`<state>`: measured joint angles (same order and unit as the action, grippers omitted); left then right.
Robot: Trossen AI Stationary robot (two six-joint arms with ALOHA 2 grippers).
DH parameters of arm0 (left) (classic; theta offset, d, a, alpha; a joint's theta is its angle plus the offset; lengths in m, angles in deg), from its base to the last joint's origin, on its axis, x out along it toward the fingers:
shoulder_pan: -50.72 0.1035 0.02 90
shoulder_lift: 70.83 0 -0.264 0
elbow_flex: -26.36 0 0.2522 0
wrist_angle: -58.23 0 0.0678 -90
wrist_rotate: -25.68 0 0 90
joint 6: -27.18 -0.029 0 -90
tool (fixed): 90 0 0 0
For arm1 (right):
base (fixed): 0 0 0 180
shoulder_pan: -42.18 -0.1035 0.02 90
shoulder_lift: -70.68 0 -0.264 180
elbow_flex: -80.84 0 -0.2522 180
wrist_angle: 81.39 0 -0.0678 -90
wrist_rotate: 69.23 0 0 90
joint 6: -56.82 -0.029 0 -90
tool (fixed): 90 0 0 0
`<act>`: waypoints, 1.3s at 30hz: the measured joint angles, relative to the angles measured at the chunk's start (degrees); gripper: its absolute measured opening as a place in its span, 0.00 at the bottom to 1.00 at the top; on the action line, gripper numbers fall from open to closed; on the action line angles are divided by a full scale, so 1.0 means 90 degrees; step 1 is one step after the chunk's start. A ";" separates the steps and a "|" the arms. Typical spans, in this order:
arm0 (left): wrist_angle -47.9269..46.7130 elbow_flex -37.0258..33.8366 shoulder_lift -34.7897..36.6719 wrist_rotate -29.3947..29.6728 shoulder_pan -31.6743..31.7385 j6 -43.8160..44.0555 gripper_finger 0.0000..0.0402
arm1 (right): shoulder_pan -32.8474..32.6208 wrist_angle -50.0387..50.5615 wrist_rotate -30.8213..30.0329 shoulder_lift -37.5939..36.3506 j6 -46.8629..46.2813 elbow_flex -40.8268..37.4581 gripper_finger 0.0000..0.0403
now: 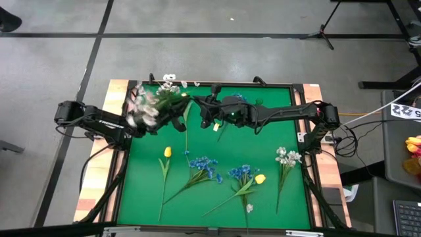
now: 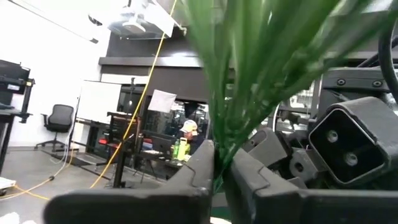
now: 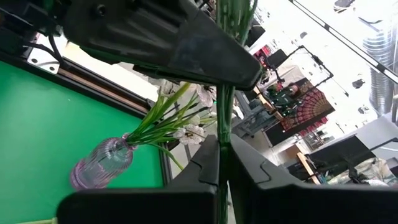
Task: Sort flowers into vase by color
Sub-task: Put the top white flowers into the violet vase
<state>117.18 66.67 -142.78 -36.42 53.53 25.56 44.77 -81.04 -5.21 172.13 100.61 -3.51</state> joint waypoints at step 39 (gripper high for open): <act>0.1162 -0.0741 0.0041 0.5674 -0.2577 -0.3952 0.01 | 0.0000 0.5290 -0.1229 -0.3165 -0.0403 0.0000 0.39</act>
<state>127.63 60.00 -142.40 14.64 30.33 -10.01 44.77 -33.43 -16.27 143.65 96.98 -3.51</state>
